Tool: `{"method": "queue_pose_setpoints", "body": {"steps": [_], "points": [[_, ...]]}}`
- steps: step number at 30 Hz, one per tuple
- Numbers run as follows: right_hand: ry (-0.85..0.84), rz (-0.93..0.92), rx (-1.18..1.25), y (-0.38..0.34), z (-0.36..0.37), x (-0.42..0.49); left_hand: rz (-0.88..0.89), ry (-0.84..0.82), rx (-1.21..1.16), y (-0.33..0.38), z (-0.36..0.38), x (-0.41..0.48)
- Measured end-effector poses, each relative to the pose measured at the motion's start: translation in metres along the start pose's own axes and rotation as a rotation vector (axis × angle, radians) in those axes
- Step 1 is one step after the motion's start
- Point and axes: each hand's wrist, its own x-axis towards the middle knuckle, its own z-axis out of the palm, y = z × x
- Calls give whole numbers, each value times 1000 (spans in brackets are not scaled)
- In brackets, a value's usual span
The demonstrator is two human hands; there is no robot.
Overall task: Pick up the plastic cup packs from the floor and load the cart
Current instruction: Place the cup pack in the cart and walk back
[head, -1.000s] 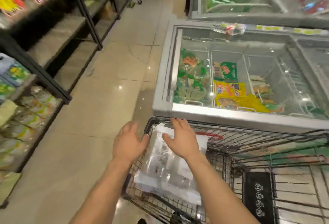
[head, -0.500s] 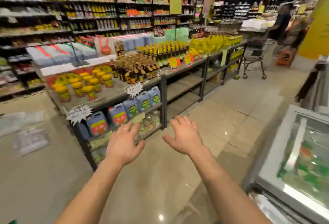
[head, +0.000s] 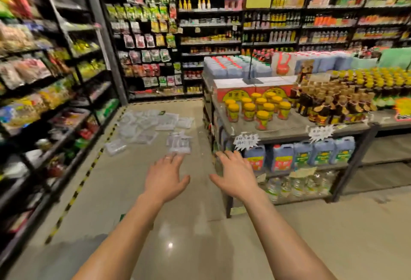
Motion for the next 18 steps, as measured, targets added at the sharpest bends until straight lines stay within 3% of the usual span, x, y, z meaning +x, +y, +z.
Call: {"method": "queue_pose_setpoints", "body": {"steps": [7, 18], "points": [[-59, -98, 14, -14, 42, 142, -115, 1, 8, -67, 31, 94], [-93, -158, 25, 20, 79, 437, -202, -26, -43, -131, 74, 351]]}}
